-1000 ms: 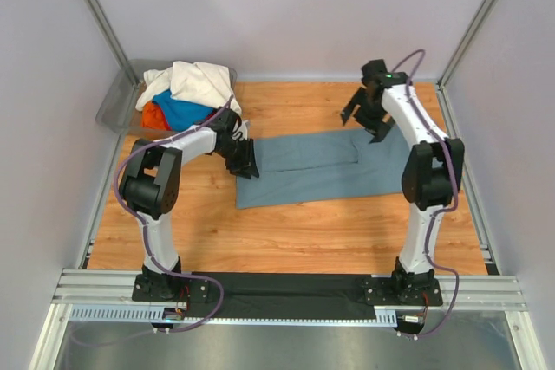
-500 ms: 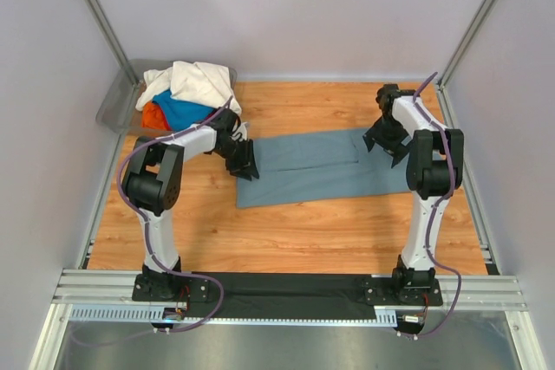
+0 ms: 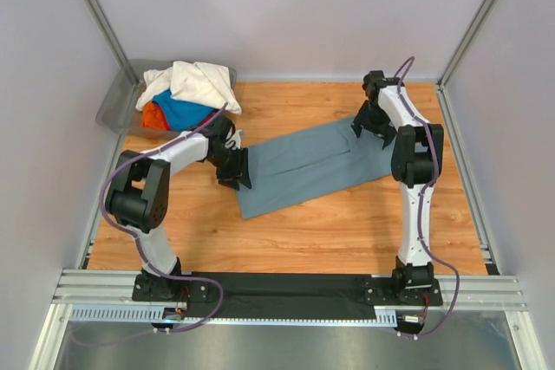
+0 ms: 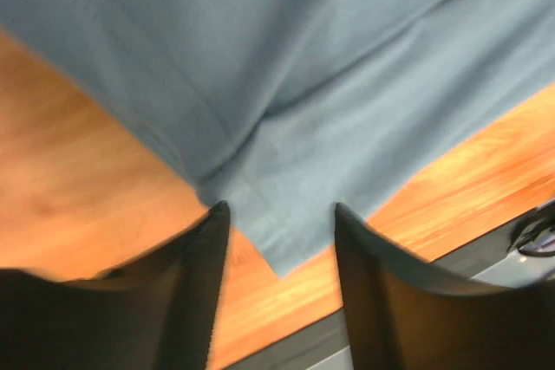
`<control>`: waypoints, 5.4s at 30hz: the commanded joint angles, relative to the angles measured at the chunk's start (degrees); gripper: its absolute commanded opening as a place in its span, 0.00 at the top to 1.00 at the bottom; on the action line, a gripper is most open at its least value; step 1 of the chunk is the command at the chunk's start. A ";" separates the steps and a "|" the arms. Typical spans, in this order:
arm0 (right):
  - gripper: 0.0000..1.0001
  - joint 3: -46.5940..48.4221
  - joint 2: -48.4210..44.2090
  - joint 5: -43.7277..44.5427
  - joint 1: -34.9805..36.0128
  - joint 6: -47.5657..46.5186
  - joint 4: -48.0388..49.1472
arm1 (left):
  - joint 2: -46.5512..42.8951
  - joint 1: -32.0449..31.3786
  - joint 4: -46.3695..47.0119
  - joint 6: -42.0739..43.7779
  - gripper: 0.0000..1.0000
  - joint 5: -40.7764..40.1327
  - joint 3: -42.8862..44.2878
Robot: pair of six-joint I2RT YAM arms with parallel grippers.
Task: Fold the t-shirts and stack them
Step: Fold the tshirt
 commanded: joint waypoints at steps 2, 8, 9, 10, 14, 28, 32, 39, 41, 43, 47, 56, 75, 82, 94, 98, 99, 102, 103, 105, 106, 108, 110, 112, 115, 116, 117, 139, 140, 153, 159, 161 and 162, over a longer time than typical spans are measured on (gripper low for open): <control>0.02 8.63 6.39 2.18 2.91 -11.30 1.33 | -12.48 -2.76 -5.81 1.72 0.16 -6.07 3.90; 0.00 14.09 5.01 1.12 3.70 -15.36 3.52 | -12.27 -7.43 -0.90 6.10 0.03 -9.16 8.38; 0.00 14.00 3.95 0.77 3.70 -15.37 3.26 | -10.68 -7.95 -0.28 7.24 0.03 -9.42 10.30; 0.00 12.87 2.81 0.51 3.79 -15.02 3.26 | -7.36 -8.48 -0.02 10.21 0.03 -10.38 11.19; 0.00 8.57 -4.82 -0.99 3.62 -14.22 4.49 | 3.37 -9.89 -2.29 16.29 0.03 -11.80 19.69; 0.00 -4.62 -17.41 -2.93 -0.16 -15.89 5.90 | 19.50 -13.31 -13.47 8.77 0.03 -11.57 24.22; 0.00 -5.33 -15.40 -3.54 -0.25 -15.81 5.64 | 14.66 -18.05 -5.33 -2.12 0.04 -2.59 13.52; 0.00 -1.03 -8.81 -3.01 -0.16 -19.13 6.34 | 8.76 -30.88 11.49 -22.70 0.04 6.30 9.78; 0.00 0.99 -6.35 -3.19 -0.25 -20.63 6.95 | 9.02 -33.00 14.03 -25.25 0.04 7.88 12.32; 0.01 2.05 -3.98 -3.63 -0.16 -22.74 8.18 | 7.62 -33.09 14.05 -25.70 0.04 7.11 13.30; 0.04 5.65 0.42 -3.80 -0.08 -24.33 8.18 | 1.65 -31.43 9.41 -23.25 0.03 -0.18 13.31; 0.06 16.71 10.96 -2.23 7.21 -26.43 6.08 | -13.38 -22.74 4.91 -20.60 0.03 -8.46 5.76; 0.00 22.56 1.08 -11.45 14.52 -24.95 16.98 | -19.55 -16.48 7.28 -23.68 0.03 -4.86 -9.37; 0.13 3.06 -10.64 -12.50 13.55 -24.16 11.17 | -22.26 -16.75 12.46 -28.50 0.06 -1.60 -16.91; 0.09 -6.12 -9.25 -12.24 17.85 -21.17 5.28 | -29.03 -20.87 11.75 -32.29 0.06 -3.89 -21.75; 0.09 -3.59 -3.21 -12.33 18.29 -20.29 6.69 | -29.65 -20.88 11.77 -32.30 0.06 -4.50 -23.26; 0.08 -0.88 -1.70 -12.07 18.29 -19.85 6.43 | -29.74 -20.96 11.42 -32.03 0.06 -4.68 -23.43; 0.08 6.32 4.37 -9.96 18.29 -17.92 6.42 | -29.92 -20.96 10.89 -30.98 0.07 -4.94 -23.35; 0.08 8.44 5.95 -9.52 18.47 -17.39 6.43 | -29.74 -20.96 10.71 -30.63 0.08 -4.94 -23.17; 0.08 17.02 10.78 -8.90 18.21 -15.90 5.55 | -28.60 -20.88 10.27 -29.93 0.10 -4.33 -22.38; 0.07 19.69 12.28 -8.81 18.12 -15.02 4.42 | -28.16 -20.96 10.01 -29.40 0.11 -4.24 -21.94; 0.07 24.27 14.75 -10.04 17.77 -12.04 3.44 | -27.02 -20.88 9.83 -29.13 0.12 -4.33 -21.76; 0.07 23.68 12.58 -13.19 17.24 -9.32 4.57 | -26.84 -20.96 9.92 -29.04 0.12 -4.94 -21.59; 0.07 18.35 7.06 -15.30 17.15 -8.86 5.98 | -26.23 -20.88 10.09 -28.95 0.14 -5.12 -21.50; 0.04 12.09 -2.34 -14.27 16.80 -11.40 4.85 | -24.56 -20.96 11.06 -28.95 0.19 -3.45 -21.32; 0.04 6.59 -5.08 -14.26 16.54 -12.19 4.50 | -24.21 -20.88 11.76 -29.48 0.21 -1.80 -21.67; 0.04 3.31 -7.81 -14.18 15.84 -13.51 4.23 | -23.77 -20.88 12.63 -29.66 0.22 -1.34 -21.94; 0.38 -78.19 -69.27 -27.00 7.05 -6.05 17.32 | -15.59 -24.83 28.10 -45.30 0.39 3.14 -34.76; 0.38 -79.32 -69.18 -27.44 6.96 -5.70 17.85 | -15.33 -24.83 28.63 -45.56 0.39 2.97 -35.20; 0.45 -89.18 -68.66 -31.32 7.13 0.45 23.65 | -14.54 -24.83 27.58 -46.09 0.57 0.77 -36.35; 0.49 -91.73 -66.64 -31.31 7.04 0.63 26.46 | -14.27 -24.83 27.58 -45.83 0.70 -0.02 -36.18; 0.55 -92.52 -66.28 -31.58 7.22 0.63 27.16 | -14.27 -24.74 27.58 -45.65 0.74 -0.28 -35.83; 0.58 -92.69 -66.28 -31.75 7.31 0.54 27.43 | -14.27 -24.74 27.50 -45.48 0.86 -0.37 -35.74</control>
